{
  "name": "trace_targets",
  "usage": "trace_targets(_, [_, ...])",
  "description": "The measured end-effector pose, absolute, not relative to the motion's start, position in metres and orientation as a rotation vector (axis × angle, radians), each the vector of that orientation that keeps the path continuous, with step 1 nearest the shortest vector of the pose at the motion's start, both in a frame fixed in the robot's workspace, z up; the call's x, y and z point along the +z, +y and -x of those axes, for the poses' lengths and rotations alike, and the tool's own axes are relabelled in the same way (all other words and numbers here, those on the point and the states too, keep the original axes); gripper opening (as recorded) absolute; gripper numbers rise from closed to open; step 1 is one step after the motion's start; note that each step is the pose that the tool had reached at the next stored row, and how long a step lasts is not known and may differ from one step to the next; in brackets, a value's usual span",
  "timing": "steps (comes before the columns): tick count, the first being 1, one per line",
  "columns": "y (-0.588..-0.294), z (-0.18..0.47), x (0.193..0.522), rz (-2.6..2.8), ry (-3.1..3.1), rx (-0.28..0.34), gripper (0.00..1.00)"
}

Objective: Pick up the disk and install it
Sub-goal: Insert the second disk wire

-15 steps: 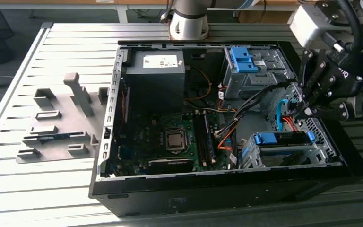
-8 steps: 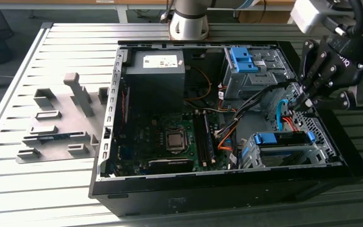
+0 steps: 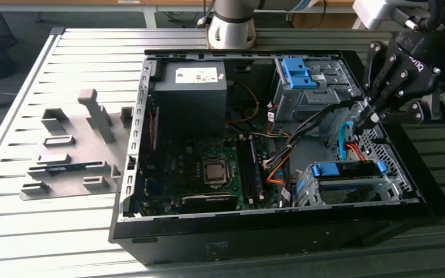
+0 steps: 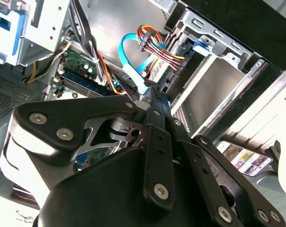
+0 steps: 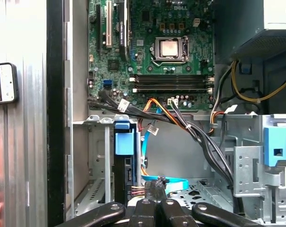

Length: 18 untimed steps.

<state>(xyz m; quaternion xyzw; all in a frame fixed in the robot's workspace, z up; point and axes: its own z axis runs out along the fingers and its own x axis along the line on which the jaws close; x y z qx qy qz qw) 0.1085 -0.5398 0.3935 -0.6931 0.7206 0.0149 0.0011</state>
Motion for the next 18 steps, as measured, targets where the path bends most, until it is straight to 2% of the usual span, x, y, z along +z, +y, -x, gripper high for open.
trace_targets(12, [-0.538, -0.1085, 0.3935, 2.181, 2.268, 0.039, 0.11])
trace_targets(13, [-0.538, -0.1085, 0.3935, 2.181, 2.268, 0.039, 0.2])
trace_targets(14, [-0.538, -0.1085, 0.3935, 2.181, 2.268, 0.039, 0.2])
trace_targets(15, [-0.538, -0.1085, 0.3935, 2.181, 2.268, 0.039, 0.27])
trace_targets(18, [-0.538, -0.1085, 0.3935, 2.181, 2.268, 0.039, 0.28])
